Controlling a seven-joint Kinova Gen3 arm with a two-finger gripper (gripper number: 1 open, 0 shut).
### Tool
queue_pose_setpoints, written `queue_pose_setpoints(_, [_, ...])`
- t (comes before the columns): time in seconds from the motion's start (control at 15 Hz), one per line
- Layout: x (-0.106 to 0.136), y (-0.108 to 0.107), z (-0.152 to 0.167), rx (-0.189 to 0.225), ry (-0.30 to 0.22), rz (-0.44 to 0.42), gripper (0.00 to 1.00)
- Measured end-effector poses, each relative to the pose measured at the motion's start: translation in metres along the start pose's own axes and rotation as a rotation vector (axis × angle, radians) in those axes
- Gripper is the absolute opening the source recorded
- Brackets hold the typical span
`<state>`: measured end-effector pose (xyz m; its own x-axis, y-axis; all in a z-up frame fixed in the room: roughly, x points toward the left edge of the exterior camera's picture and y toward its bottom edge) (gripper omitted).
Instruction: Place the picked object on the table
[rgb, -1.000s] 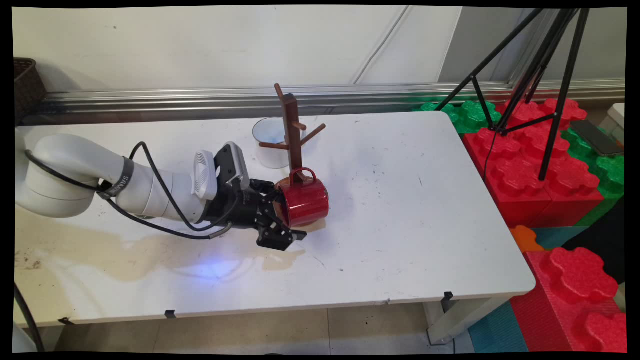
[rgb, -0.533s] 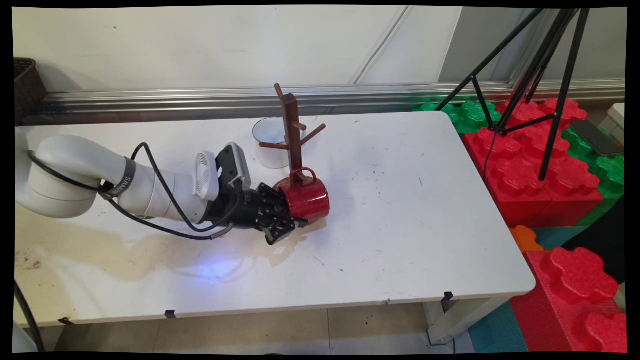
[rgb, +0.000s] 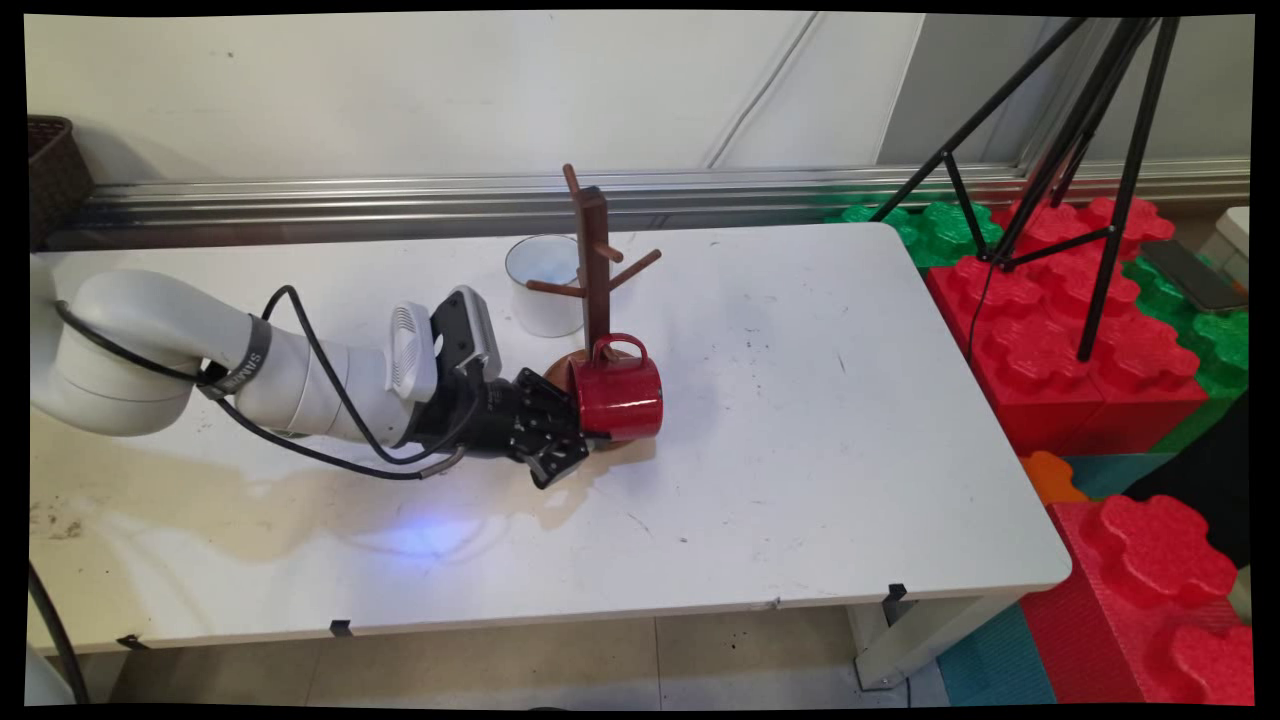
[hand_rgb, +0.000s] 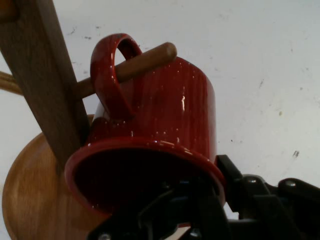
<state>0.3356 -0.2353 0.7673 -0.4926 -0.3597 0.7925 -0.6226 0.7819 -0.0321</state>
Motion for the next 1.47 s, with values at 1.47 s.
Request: queue_pose_setpoints(1.47, [0.014, 0.007, -0.026, -0.058, 0.045, -0.002, 0.0])
